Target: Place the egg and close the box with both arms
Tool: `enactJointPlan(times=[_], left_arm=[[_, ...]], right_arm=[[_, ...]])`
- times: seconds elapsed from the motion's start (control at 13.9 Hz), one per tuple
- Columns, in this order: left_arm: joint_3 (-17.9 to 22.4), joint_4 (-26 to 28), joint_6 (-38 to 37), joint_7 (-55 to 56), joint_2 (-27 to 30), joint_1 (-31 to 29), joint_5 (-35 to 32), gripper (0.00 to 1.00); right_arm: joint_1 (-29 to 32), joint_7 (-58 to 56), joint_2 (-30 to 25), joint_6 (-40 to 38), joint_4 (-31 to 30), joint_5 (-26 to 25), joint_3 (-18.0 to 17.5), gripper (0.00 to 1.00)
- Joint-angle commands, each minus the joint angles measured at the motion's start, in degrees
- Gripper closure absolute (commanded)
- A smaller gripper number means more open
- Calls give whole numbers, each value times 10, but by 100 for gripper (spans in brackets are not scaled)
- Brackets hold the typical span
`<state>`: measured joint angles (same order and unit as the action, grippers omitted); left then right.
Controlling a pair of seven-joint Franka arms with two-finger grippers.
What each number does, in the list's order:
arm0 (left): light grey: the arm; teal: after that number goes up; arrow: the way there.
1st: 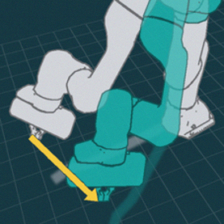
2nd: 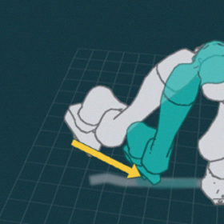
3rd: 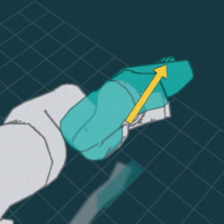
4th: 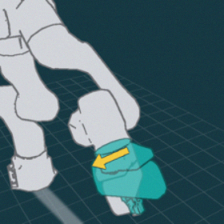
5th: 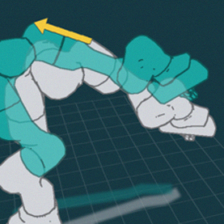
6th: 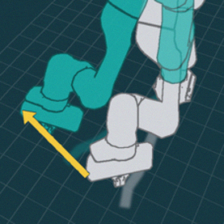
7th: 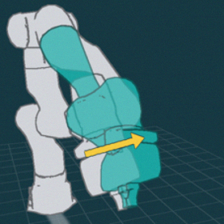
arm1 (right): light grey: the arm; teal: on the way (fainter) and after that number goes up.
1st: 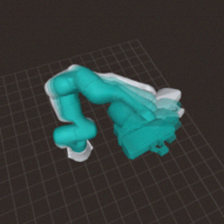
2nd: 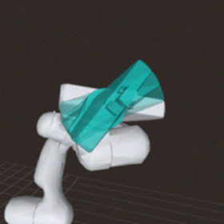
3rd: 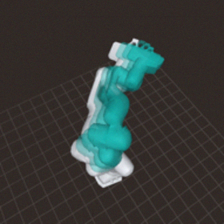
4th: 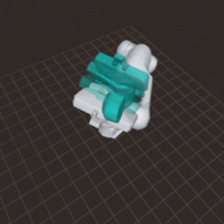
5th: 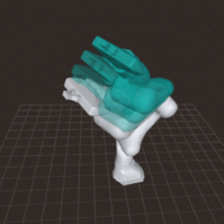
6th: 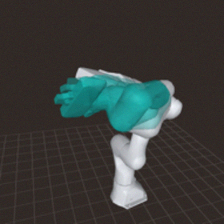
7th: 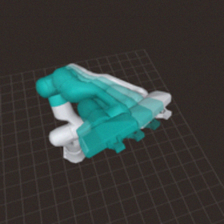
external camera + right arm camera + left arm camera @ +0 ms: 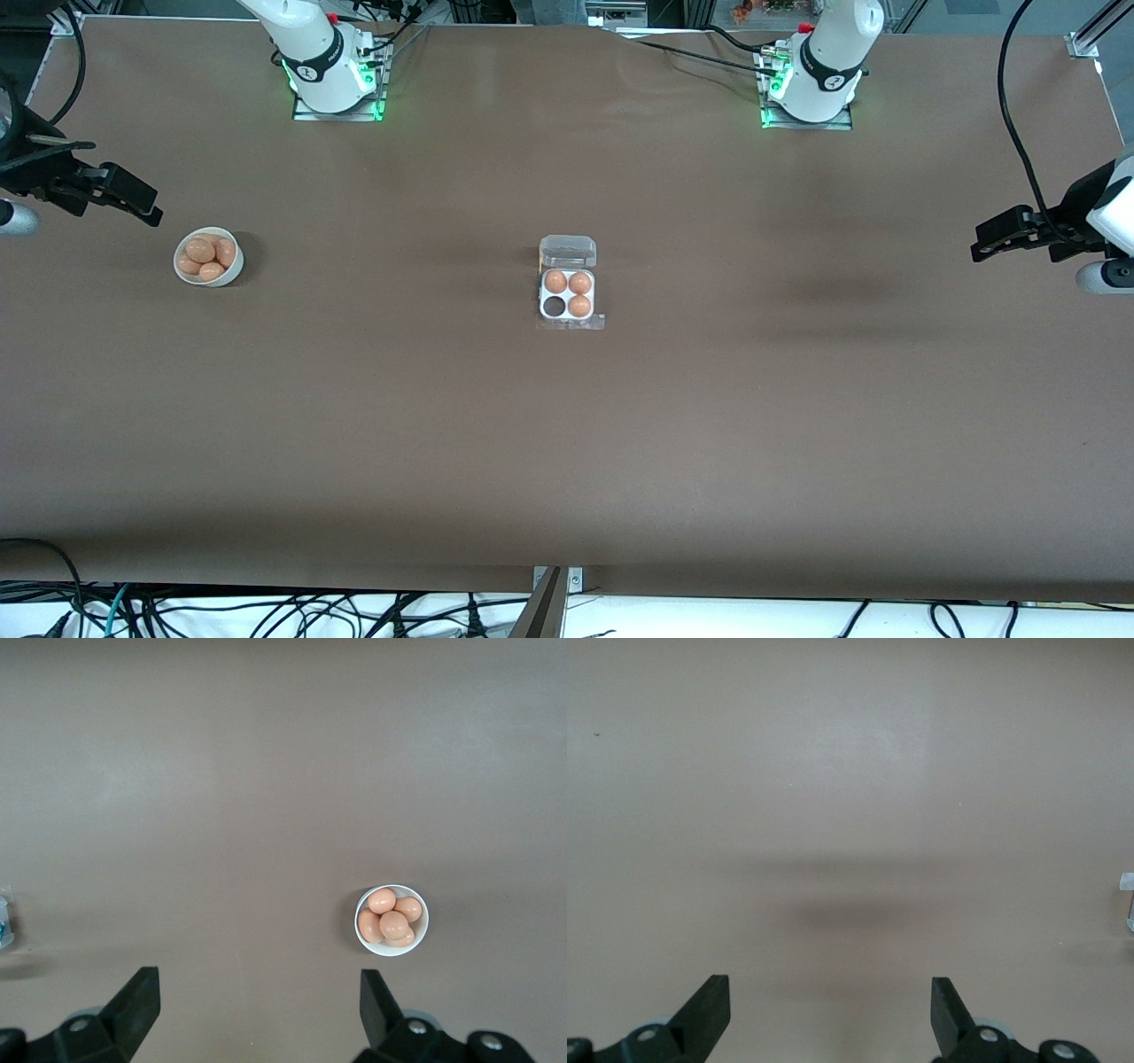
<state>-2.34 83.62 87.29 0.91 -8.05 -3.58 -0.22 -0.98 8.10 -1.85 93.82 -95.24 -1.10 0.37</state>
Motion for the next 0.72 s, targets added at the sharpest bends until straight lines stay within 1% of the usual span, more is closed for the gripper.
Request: enactJointPlan(times=[0.0, 0.65], left_arm=[[-1, -13, -11, -10, -4, -3, -13, 0], [0, -13, -11, -10, -5, -7, -13, 0]], right_arm=[[5, 3, -5, -4, -1, 6, -3, 0], [5, -1, -5, -7, -1, 6, -3, 0]])
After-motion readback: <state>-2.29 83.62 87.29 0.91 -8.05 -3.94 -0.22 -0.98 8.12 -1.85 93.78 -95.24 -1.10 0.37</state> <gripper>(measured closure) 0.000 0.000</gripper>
